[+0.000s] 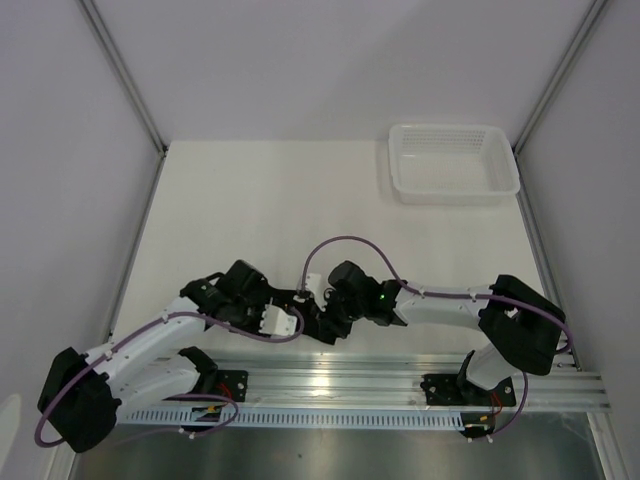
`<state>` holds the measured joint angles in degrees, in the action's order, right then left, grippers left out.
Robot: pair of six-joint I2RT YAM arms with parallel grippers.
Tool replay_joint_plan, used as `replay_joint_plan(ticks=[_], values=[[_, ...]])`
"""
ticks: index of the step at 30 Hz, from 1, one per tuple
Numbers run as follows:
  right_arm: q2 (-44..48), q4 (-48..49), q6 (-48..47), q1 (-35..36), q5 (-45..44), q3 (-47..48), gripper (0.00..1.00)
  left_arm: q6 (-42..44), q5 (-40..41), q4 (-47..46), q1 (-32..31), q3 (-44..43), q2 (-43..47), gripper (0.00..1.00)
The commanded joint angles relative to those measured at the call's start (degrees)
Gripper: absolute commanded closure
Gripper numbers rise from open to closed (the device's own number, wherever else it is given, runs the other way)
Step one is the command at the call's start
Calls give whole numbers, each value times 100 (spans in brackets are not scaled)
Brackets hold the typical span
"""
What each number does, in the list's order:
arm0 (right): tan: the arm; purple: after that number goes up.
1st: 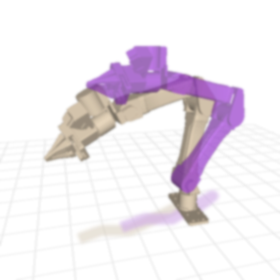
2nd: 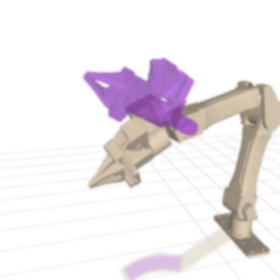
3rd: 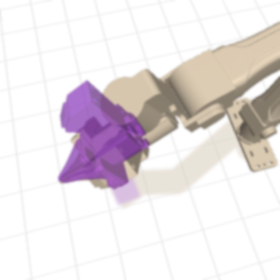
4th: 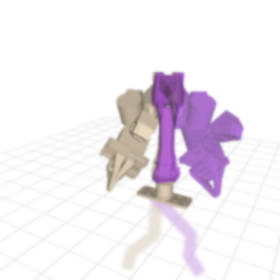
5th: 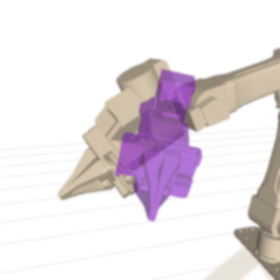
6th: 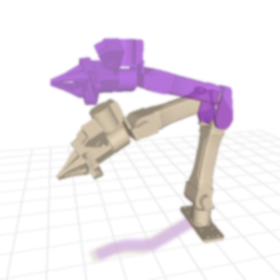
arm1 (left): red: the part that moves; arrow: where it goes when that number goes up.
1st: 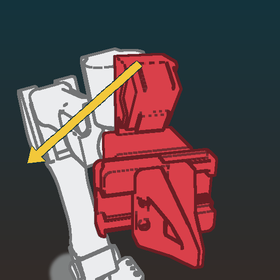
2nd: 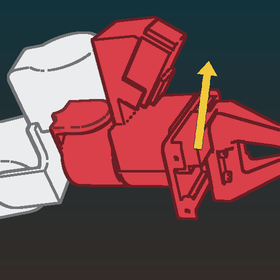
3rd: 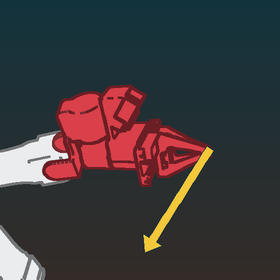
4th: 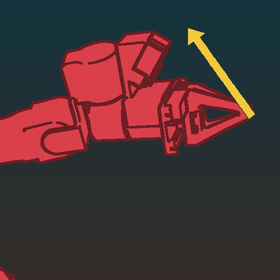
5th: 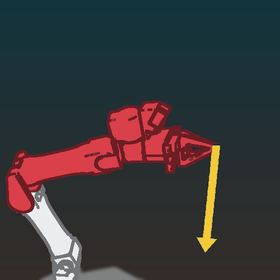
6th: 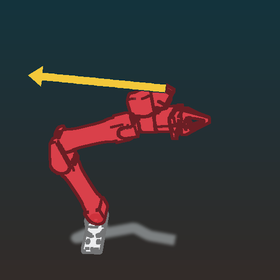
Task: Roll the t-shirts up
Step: Roll the tshirt
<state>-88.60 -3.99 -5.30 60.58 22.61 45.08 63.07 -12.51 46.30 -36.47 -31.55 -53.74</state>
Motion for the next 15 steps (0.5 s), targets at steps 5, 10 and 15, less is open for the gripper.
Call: replay_joint_plan(ticks=[5, 10, 15], values=[[194, -295, -41, -195, 542, 212, 100, 81, -364, 623, 262, -562, -435, 79], [247, -953, -76, -231, 1147, 379, 100, 644, -883, 2047, 562, -1449, -1147, 99], [132, -1236, -68, -327, 1606, 440, 100, 1032, -1130, 2848, 711, -2109, -1946, 98]])
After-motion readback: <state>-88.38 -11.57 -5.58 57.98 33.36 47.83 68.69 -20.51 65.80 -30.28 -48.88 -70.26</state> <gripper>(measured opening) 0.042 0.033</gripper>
